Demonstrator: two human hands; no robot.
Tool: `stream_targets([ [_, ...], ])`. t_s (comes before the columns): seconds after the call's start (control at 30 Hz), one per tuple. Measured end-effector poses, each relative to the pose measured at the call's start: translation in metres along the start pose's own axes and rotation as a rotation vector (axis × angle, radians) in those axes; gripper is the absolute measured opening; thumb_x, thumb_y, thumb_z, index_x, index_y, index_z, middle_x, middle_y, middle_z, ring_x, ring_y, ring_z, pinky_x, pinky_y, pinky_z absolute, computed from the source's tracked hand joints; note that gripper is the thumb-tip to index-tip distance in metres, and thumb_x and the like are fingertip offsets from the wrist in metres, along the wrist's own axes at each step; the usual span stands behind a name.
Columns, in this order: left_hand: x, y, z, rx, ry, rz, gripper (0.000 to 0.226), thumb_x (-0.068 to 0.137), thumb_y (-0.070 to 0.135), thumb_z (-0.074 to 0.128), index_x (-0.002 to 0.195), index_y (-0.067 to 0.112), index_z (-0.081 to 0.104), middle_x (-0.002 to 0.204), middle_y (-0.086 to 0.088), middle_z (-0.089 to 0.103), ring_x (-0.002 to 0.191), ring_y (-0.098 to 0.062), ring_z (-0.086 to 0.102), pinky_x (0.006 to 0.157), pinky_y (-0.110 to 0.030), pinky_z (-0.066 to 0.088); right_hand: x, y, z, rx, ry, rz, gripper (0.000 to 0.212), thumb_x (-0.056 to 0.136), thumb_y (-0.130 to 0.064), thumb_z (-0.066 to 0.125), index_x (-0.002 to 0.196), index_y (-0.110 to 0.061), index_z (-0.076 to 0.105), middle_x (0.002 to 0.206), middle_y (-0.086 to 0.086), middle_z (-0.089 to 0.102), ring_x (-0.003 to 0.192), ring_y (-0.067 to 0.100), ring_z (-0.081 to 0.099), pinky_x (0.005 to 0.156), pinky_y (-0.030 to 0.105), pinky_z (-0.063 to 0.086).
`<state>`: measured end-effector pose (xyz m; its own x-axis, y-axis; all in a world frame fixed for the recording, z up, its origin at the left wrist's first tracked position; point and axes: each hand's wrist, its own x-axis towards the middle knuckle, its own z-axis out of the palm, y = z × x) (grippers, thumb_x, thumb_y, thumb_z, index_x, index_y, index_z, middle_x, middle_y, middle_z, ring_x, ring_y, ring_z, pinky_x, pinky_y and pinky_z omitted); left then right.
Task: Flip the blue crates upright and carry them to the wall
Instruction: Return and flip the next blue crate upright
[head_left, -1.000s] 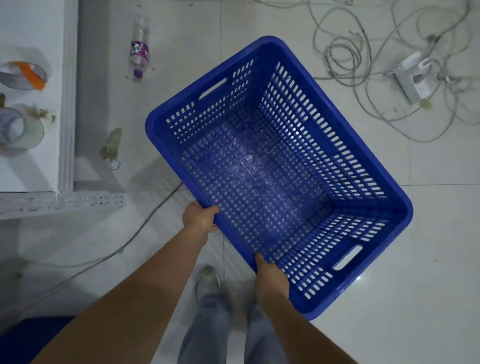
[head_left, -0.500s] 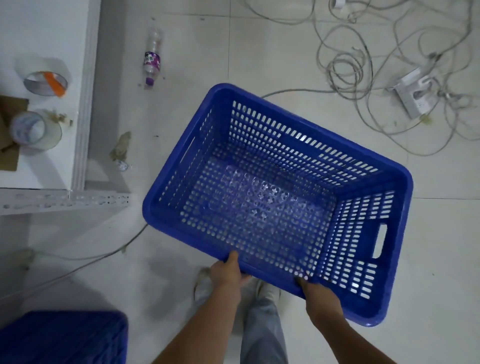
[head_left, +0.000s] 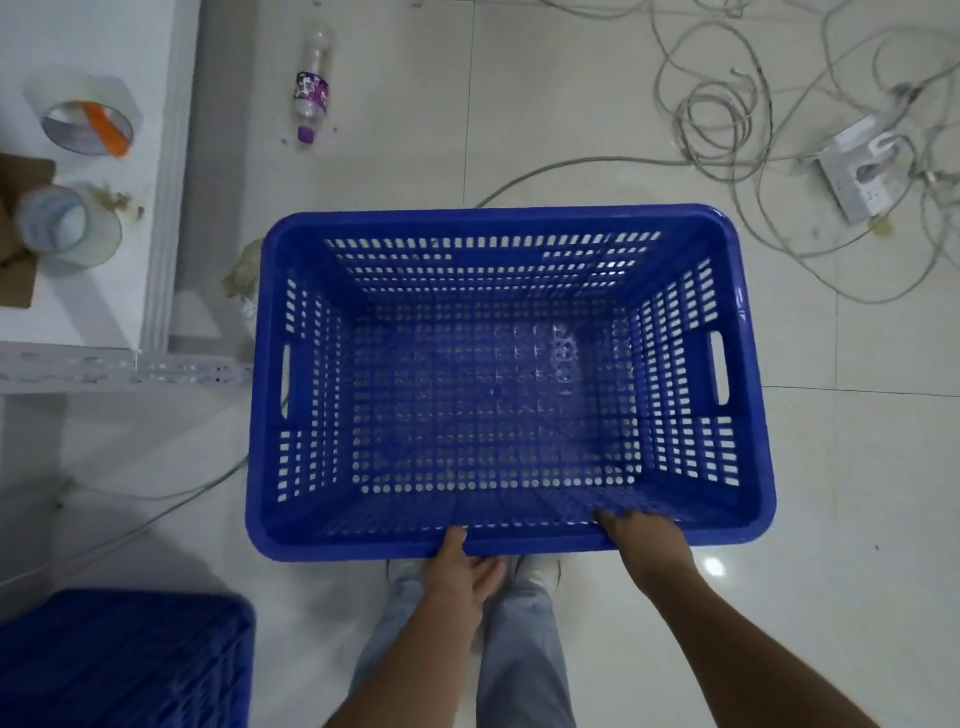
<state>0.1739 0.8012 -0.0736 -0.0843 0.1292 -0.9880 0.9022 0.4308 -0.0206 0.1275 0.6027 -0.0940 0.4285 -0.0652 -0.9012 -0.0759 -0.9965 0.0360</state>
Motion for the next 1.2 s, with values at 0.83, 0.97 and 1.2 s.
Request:
stream_targets([
  [0.83, 0.041, 0.096, -0.069, 0.656, 0.301, 0.18, 0.021, 0.093, 0.016, 0.053, 0.102, -0.003, 0.057, 0.073, -0.014, 0.056, 0.063, -0.028, 0.056, 0.056, -0.035, 0.048, 0.026, -0.023, -0.024, 0.168, -0.24, -0.061, 0.03, 0.091, -0.029, 0.053, 0.119, -0.022, 0.062, 0.12, 0.007, 0.063, 0.112, 0.027, 0.06, 0.084, 0.035, 0.049],
  [0.97, 0.019, 0.162, -0.065, 1.146, 0.565, 0.744, 0.033, 0.094, 0.026, 0.049, 0.113, -0.001, 0.049, 0.101, -0.015, 0.057, 0.096, -0.038, 0.059, 0.073, -0.042, 0.048, 0.026, 0.016, -0.063, 0.546, 0.237, 0.136, 0.019, 0.096, -0.019, 0.041, 0.082, -0.016, 0.053, 0.08, 0.007, 0.059, 0.074, 0.029, 0.058, 0.059, 0.03, 0.04],
  [1.2, 0.053, 0.247, -0.073, 1.246, 0.679, 0.751, 0.067, 0.081, 0.042, 0.062, 0.129, -0.001, 0.042, 0.126, -0.025, 0.054, 0.109, -0.045, 0.057, 0.091, -0.057, 0.048, 0.045, 0.082, -0.093, 0.655, 0.638, 0.485, 0.037, 0.087, -0.009, 0.048, 0.124, -0.002, 0.051, 0.128, 0.016, 0.043, 0.115, 0.037, 0.046, 0.082, 0.045, 0.046],
])
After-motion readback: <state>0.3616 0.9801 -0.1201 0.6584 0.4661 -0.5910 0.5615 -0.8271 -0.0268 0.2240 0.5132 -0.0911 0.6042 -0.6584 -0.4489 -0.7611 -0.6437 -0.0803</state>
